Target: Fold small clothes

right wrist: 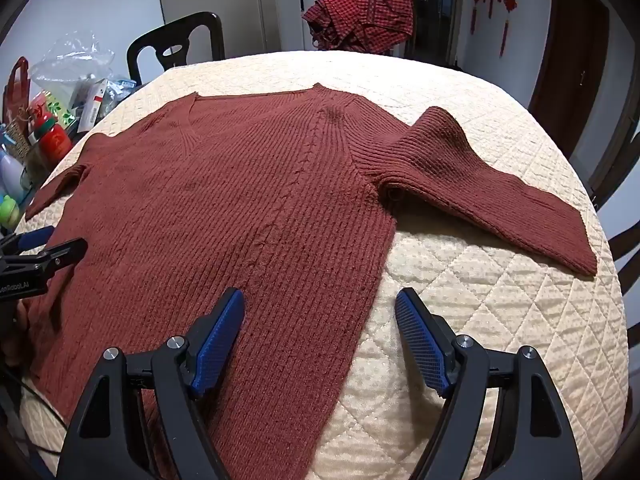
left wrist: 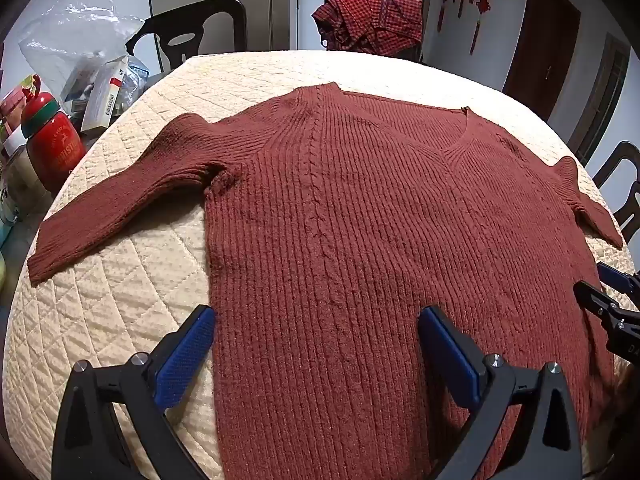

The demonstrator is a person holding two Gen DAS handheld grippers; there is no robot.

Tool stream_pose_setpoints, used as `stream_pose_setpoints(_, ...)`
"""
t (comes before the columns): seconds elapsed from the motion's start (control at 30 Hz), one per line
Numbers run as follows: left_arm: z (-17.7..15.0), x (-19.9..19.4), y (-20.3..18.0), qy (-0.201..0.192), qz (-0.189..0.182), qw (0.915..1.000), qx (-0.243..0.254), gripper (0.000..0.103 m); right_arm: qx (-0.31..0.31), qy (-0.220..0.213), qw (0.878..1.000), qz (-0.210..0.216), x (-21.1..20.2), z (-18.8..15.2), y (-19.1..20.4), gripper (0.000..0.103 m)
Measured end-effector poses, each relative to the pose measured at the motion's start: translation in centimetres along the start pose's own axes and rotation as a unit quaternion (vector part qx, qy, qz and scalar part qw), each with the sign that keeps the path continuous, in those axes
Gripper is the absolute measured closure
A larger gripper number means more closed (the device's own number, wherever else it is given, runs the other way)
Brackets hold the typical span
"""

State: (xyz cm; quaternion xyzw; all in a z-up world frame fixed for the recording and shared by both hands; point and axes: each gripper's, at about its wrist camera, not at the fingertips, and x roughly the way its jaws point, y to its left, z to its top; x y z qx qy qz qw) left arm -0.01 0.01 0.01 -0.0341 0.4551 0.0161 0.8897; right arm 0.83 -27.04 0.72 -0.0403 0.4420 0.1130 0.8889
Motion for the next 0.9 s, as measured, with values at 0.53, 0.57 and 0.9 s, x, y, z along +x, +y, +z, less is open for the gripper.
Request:
stream_pose_setpoints(0.53, 0.07, 0.11, -0.24, 0.001, 0.0, 1.0, 0.003, 0.001, 0.002, 0.0, 1.0, 0.002, -0.11, -0.03, -0.04, 0.025)
stream_pose_setpoints(0.57, 0.08, 0.12, -0.25, 0.001, 0.0, 1.0, 0.003, 0.001, 0.002, 0.0, 1.0, 0.002, -0.11, -0.03, -0.03, 0.025)
stream_pose_setpoints(0.9, 0.09, 0.07, -0.19, 0.001, 0.0, 1.0, 0.004, 0.0, 0.002, 0.0, 1.0, 0.003, -0.16, -0.02, -0.02, 0.025)
